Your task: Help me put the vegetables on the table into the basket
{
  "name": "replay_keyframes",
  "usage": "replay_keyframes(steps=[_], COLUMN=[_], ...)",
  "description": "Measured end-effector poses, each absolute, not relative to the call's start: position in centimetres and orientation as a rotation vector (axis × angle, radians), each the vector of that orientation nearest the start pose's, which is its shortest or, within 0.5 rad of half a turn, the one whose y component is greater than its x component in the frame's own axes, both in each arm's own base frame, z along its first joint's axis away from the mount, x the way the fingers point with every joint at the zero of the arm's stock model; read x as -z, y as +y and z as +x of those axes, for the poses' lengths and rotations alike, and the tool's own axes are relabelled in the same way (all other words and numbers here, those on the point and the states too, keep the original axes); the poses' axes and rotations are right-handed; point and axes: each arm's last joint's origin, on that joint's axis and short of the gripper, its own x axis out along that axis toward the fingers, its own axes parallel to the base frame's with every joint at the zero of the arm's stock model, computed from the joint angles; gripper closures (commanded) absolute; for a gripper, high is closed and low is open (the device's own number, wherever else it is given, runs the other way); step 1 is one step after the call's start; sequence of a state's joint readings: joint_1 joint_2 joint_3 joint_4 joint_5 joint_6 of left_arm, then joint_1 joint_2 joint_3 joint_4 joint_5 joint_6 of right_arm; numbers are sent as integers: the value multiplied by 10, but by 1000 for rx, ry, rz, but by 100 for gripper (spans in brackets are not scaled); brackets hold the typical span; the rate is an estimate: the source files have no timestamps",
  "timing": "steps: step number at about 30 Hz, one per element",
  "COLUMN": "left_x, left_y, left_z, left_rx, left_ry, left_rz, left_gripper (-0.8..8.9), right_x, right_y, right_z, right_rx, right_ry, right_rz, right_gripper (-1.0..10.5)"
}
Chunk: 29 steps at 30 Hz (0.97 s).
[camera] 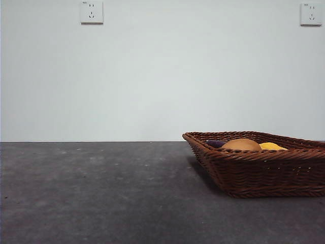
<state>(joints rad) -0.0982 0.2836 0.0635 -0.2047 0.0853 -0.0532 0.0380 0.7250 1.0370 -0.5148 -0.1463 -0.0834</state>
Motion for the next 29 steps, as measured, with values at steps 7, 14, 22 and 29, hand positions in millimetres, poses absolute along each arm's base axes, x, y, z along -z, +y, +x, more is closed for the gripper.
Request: replay_keyframes(steps=[7, 14, 22, 29], left_x=[-140, -140, -140, -140], left_y=[-13, -13, -13, -13], left_z=[108, 108, 108, 109], left_rx=[168, 168, 168, 168], left_ry=[458, 458, 458, 461], left_rz=[-49, -49, -49, -49], left_gripper=[817, 817, 817, 817], right_x=[-269, -167, -153, -153], right_y=[-8, -12, -13, -13], right_z=[87, 92, 94, 95], right_rx=[90, 177, 206, 207], right_ry=[159, 139, 161, 168], right_rz=[-34, 112, 121, 121], right_gripper=[946, 946, 946, 946])
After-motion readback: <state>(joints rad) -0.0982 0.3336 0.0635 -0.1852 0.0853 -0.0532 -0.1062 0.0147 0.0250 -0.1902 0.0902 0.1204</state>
